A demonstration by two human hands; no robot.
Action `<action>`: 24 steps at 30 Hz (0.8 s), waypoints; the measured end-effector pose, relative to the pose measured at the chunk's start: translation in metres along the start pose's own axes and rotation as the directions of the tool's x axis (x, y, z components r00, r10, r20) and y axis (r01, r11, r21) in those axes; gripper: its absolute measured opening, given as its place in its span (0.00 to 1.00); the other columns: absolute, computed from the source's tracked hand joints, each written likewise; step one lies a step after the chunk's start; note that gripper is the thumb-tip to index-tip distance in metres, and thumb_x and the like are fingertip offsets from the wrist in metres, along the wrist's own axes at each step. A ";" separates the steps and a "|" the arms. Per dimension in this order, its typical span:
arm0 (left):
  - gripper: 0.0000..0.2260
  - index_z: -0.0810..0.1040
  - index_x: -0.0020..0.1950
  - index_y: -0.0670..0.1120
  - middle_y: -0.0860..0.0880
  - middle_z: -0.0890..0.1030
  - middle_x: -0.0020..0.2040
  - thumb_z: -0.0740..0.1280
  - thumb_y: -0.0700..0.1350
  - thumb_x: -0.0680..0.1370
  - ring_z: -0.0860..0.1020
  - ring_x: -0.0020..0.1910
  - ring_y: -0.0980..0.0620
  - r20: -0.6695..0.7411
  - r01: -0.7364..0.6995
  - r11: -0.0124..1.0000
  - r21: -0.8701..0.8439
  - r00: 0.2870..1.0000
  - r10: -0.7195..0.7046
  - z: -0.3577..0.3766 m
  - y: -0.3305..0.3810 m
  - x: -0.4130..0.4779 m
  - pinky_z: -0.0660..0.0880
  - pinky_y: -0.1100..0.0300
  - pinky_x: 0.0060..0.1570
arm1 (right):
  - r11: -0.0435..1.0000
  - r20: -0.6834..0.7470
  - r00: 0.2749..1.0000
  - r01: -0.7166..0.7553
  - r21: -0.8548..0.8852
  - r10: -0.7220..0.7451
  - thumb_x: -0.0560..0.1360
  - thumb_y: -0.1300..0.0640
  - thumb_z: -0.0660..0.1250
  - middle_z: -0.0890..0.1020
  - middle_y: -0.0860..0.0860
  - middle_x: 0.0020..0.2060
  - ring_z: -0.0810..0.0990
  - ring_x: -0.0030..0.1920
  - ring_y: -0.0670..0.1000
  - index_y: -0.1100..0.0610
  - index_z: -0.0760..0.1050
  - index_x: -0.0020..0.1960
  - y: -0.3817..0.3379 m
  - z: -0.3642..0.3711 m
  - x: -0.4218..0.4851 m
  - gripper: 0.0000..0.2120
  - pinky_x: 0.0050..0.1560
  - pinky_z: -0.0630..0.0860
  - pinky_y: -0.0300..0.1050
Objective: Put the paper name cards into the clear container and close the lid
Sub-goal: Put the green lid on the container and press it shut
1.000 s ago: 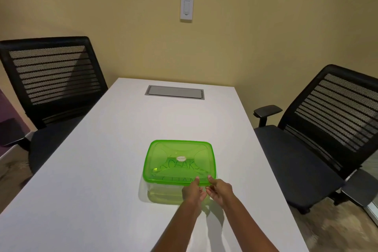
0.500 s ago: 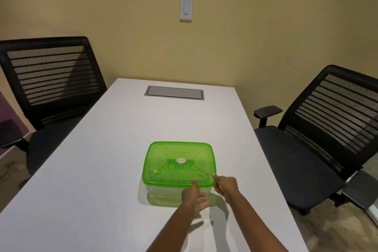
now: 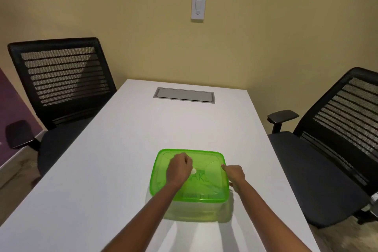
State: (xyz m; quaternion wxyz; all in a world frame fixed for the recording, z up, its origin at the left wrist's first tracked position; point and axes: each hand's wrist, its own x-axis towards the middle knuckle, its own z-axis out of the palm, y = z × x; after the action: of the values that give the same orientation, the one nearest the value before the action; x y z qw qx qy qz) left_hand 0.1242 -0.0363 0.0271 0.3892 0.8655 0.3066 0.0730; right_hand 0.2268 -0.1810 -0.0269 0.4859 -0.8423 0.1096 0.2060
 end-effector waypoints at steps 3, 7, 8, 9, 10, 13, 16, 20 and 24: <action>0.14 0.77 0.60 0.41 0.40 0.77 0.62 0.60 0.45 0.79 0.73 0.63 0.42 -0.016 0.025 0.981 0.194 1.000 -0.022 -0.013 -0.021 0.028 0.72 0.52 0.61 | 1.000 0.024 1.000 0.001 0.000 -0.001 0.77 0.53 0.63 0.77 0.59 0.45 0.76 0.51 0.59 0.65 0.79 0.46 -0.009 0.003 0.014 0.15 0.63 0.74 0.55; 0.19 0.69 0.68 0.40 0.39 0.70 0.67 0.60 0.47 0.80 0.70 0.67 0.41 0.013 0.149 0.956 0.254 0.987 -0.157 -0.023 -0.054 0.063 0.68 0.50 0.65 | 1.000 0.011 1.000 -0.005 0.014 0.005 0.77 0.51 0.63 0.73 0.55 0.32 0.72 0.41 0.55 0.58 0.67 0.26 -0.019 0.008 0.034 0.22 0.45 0.69 0.46; 0.18 0.70 0.67 0.39 0.37 0.71 0.66 0.60 0.46 0.80 0.71 0.67 0.40 0.027 0.181 0.961 0.207 0.981 -0.191 -0.024 -0.061 0.070 0.68 0.51 0.65 | 1.000 0.008 1.000 -0.004 0.009 0.004 0.77 0.50 0.63 0.70 0.54 0.28 0.71 0.36 0.54 0.57 0.64 0.25 -0.021 0.008 0.037 0.24 0.40 0.67 0.43; 0.15 0.74 0.63 0.37 0.35 0.74 0.63 0.61 0.44 0.80 0.73 0.64 0.40 0.035 0.214 0.968 0.130 0.975 -0.220 -0.026 -0.066 0.076 0.69 0.51 0.64 | 1.000 0.006 1.000 -0.006 0.001 0.006 0.77 0.50 0.64 0.67 0.53 0.25 0.68 0.31 0.53 0.57 0.62 0.24 -0.024 0.009 0.040 0.25 0.35 0.63 0.43; 0.10 0.79 0.53 0.37 0.34 0.77 0.58 0.63 0.42 0.79 0.76 0.60 0.41 0.040 0.249 0.968 0.016 0.967 -0.250 -0.027 -0.072 0.083 0.71 0.51 0.62 | 1.000 0.006 1.000 -0.006 -0.004 0.006 0.76 0.49 0.65 0.65 0.52 0.24 0.65 0.28 0.51 0.57 0.60 0.23 -0.026 0.010 0.043 0.27 0.31 0.60 0.43; 0.08 0.82 0.45 0.32 0.32 0.82 0.49 0.66 0.36 0.76 0.79 0.49 0.42 0.081 0.377 0.843 -0.383 0.923 -0.376 -0.028 -0.082 0.092 0.75 0.52 0.51 | 1.000 0.046 0.999 -0.014 0.017 0.013 0.74 0.50 0.68 0.62 0.52 0.24 0.60 0.26 0.50 0.56 0.58 0.24 -0.029 0.013 0.054 0.27 0.30 0.56 0.44; 0.13 0.77 0.58 0.28 0.43 0.79 0.37 0.66 0.34 0.76 0.72 0.33 0.51 0.146 0.429 0.741 -0.516 0.897 -0.417 -0.028 -0.084 0.094 0.68 0.63 0.33 | 0.998 0.097 0.994 -0.061 0.032 0.057 0.74 0.51 0.69 0.63 0.52 0.27 0.62 0.28 0.49 0.57 0.61 0.28 -0.028 0.011 0.062 0.23 0.30 0.58 0.42; 0.13 0.76 0.60 0.28 0.41 0.77 0.46 0.65 0.33 0.76 0.72 0.34 0.52 0.173 0.447 0.695 -0.563 0.886 -0.429 -0.025 -0.083 0.098 0.66 0.65 0.32 | 0.990 0.093 0.990 -0.114 0.082 0.106 0.74 0.54 0.69 0.66 0.52 0.30 0.69 0.39 0.53 0.58 0.61 0.31 -0.030 0.015 0.066 0.20 0.39 0.67 0.46; 0.13 0.76 0.59 0.28 0.37 0.81 0.46 0.65 0.33 0.76 0.73 0.46 0.48 0.158 0.435 0.676 -0.595 0.888 -0.432 -0.021 -0.086 0.099 0.69 0.62 0.40 | 0.985 0.085 0.990 -0.125 0.116 0.116 0.75 0.58 0.68 0.68 0.54 0.29 0.68 0.32 0.52 0.61 0.63 0.31 -0.031 0.017 0.066 0.19 0.44 0.66 0.47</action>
State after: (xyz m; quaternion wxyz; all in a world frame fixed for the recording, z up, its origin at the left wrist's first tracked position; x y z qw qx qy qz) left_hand 0.1555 0.0788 -0.0313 0.6558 0.5932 0.4612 0.0726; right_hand 0.2935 -0.1496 -0.0403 0.5265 -0.7945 0.1536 0.2606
